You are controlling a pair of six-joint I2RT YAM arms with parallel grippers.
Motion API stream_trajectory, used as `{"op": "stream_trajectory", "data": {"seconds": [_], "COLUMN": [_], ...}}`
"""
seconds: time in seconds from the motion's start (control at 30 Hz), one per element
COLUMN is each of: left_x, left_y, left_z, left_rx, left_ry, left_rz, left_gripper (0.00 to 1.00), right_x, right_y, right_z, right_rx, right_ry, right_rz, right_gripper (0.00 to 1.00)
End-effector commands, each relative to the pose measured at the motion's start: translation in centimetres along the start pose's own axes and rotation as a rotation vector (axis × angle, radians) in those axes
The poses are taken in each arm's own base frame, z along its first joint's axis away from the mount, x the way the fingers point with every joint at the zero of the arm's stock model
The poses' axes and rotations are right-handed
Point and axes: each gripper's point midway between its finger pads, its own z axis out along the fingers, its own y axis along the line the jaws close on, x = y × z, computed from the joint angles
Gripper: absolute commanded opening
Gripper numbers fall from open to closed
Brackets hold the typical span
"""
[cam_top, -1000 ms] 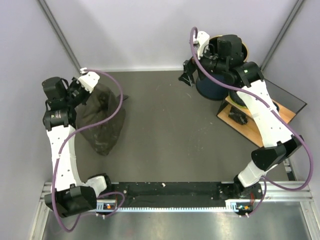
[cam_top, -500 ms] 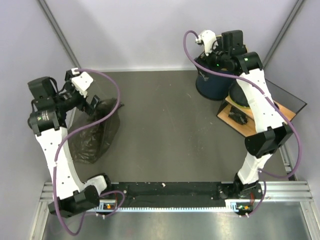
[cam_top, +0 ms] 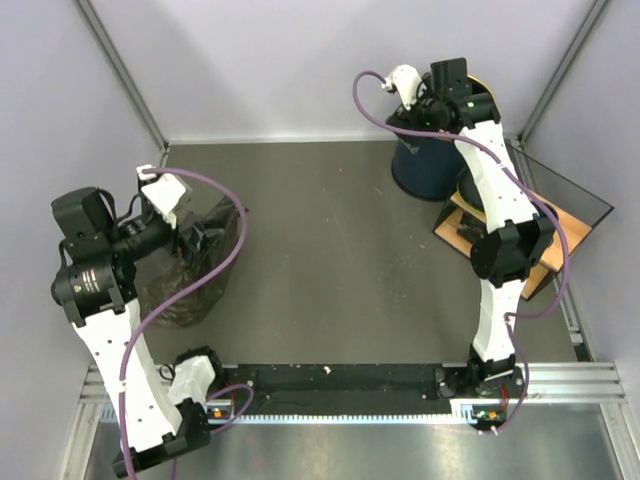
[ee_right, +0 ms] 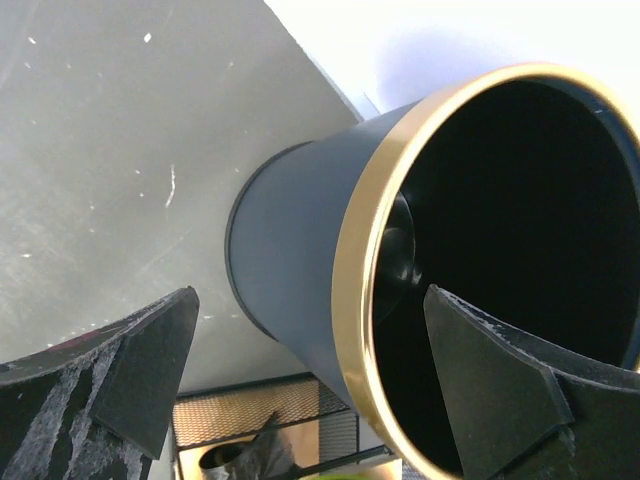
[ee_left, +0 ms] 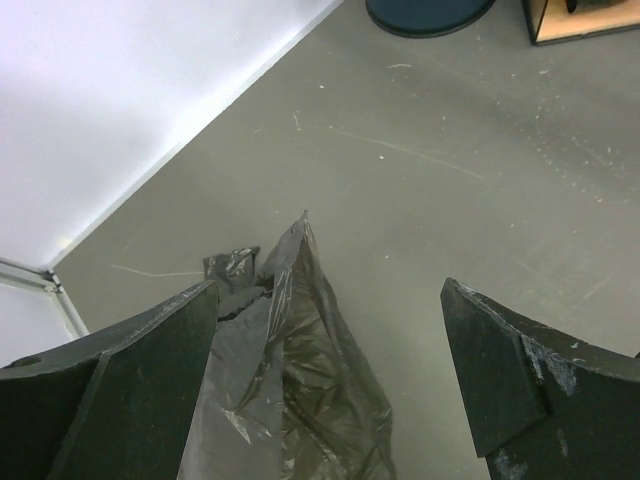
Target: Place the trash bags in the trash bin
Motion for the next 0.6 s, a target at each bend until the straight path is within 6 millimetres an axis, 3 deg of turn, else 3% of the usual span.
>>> {"op": "stream_trajectory", "data": {"seconds": [0.0, 0.2, 0.33, 0.43, 0.5, 0.57], "left_x": [-1.7, -3.2, -4.2, -4.9, -5.3, -5.6], "left_y": [-0.7, -0.2, 0.0, 0.4, 0.5, 0.8], "left_z": [-0.3, -0.5, -0.6, -0.7, -0.7, -0.6], "left_rx": [-0.001, -0.03, -0.043, -0.053, -0.052, -0.056], "left_ry": [-0.065, -0.117, -0.148, -0.17, -0.182, -0.193], "left_rz": [-0.05, -0.067, -0.064, -0.067, -0.077, -0.08], "left_gripper": [0.99, 0.99, 0.99, 0.99, 0.99, 0.99], "right_x": [1.1, 4.4, 5.5, 5.7, 6.0, 6.6], "right_y": [-1.6, 1.6, 3.6, 5.7, 6.6, 6.6], "right_z": [1.3, 2.7, 2.9, 1.8, 1.4, 1.8], "right_rx": [0.005, -0.189, -0.317, -0.43, -0.472, -0.473], "right_ry": [0.013, 0.026, 0.022, 0.023, 0.028, 0.046], "right_rz": [-0.063, -0.054, -0.043, -0.035, -0.024, -0.029], "right_gripper": [0.94, 0.83, 0.71, 0.61, 0.54, 0.53]}}
